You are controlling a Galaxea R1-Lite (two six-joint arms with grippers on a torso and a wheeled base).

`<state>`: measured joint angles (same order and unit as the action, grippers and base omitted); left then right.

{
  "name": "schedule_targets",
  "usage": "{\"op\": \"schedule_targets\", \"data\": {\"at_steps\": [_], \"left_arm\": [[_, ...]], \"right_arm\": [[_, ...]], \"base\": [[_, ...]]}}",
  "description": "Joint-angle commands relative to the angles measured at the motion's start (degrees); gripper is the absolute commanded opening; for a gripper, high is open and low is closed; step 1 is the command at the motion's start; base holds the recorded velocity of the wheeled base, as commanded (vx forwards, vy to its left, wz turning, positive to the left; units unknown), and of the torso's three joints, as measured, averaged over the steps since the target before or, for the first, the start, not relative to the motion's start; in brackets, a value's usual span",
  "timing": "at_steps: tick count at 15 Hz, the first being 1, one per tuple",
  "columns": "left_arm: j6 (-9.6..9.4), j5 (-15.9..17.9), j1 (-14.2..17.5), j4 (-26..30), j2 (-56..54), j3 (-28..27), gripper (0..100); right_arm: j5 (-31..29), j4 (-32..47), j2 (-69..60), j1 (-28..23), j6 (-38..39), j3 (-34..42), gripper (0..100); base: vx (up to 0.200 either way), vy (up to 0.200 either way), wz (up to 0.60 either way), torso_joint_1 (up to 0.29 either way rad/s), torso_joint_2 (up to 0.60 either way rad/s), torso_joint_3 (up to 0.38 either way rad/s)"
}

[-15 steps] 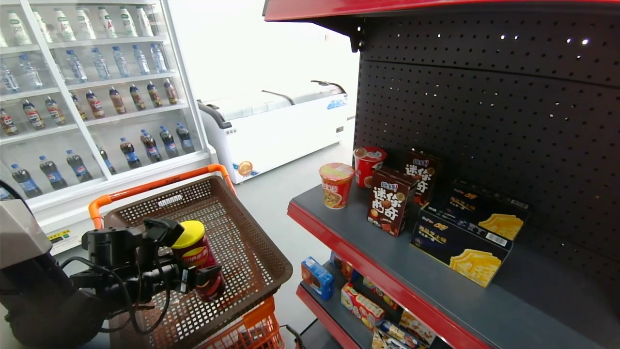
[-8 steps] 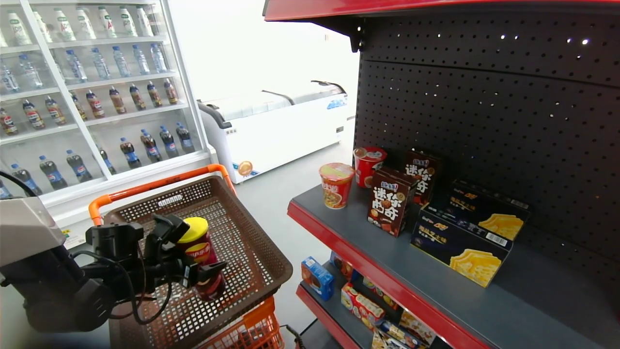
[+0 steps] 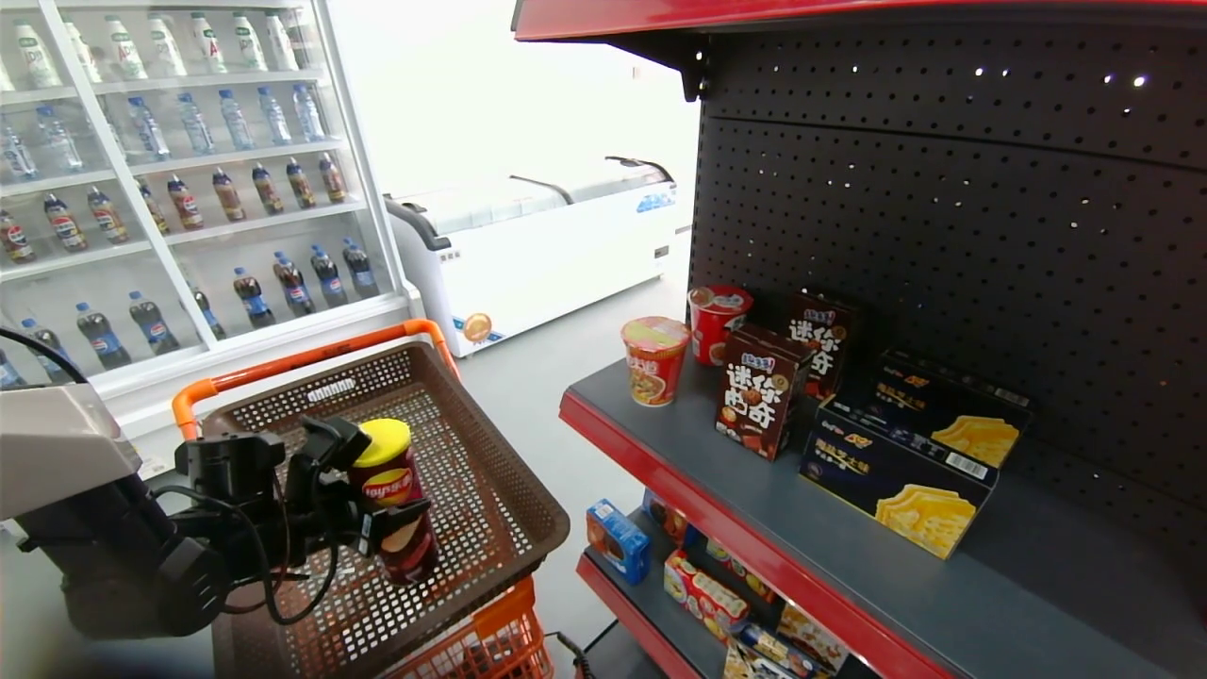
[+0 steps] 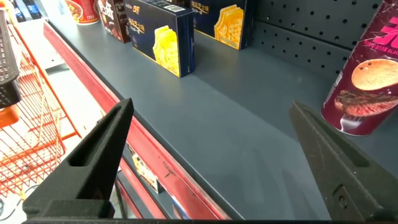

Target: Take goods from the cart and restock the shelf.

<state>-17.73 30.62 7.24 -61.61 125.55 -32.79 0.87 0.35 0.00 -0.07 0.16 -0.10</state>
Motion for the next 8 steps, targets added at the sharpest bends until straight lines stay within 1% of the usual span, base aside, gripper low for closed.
{"op": "schedule_targets", "data": {"at_steps": [1,2,3,4,5,6,7,8], "left_arm": [[0.15,0.1,0.1,0.0,-1.0,1.3,0],[-0.2,0.5,0.4,-0.6,-2.9,3.1,0],[-0.47,-0.4,-0.4,-0.7,-3.9,4.1,0],[-0.38,-3.2,-1.1,-0.5,-5.1,5.0,0],[0.23,-7.9,-2.1,0.0,-8.4,5.8,0],[1.38,-9.3,-2.5,0.2,-12.7,6.2,0],[2.87,-9.6,-2.8,0.4,-17.4,6.7,0],[4.81,-9.9,-3.8,1.4,-22.7,6.8,0]], "right_arm": [[0.0,0.0,0.1,0.0,0.0,0.0,100],[0.0,0.0,0.1,0.0,0.0,0.0,100],[0.0,0.0,0.1,0.0,0.0,0.0,100],[0.0,0.0,0.1,0.0,0.0,0.0,100],[0.0,0.0,0.1,0.0,0.0,0.0,100],[0.0,0.0,0.1,0.0,0.0,0.0,100],[0.0,0.0,0.1,0.0,0.0,0.0,100],[0.0,0.0,0.1,0.0,0.0,0.0,100]], "base": [[0.0,0.0,0.0,0.0,0.0,0.0],[0.0,0.0,0.0,0.0,0.0,0.0],[0.0,0.0,0.0,0.0,0.0,0.0],[0.0,0.0,0.0,0.0,0.0,0.0],[0.0,0.0,0.0,0.0,0.0,0.0],[0.0,0.0,0.0,0.0,0.0,0.0],[0.0,0.0,0.0,0.0,0.0,0.0],[0.0,0.0,0.0,0.0,0.0,0.0]]}}
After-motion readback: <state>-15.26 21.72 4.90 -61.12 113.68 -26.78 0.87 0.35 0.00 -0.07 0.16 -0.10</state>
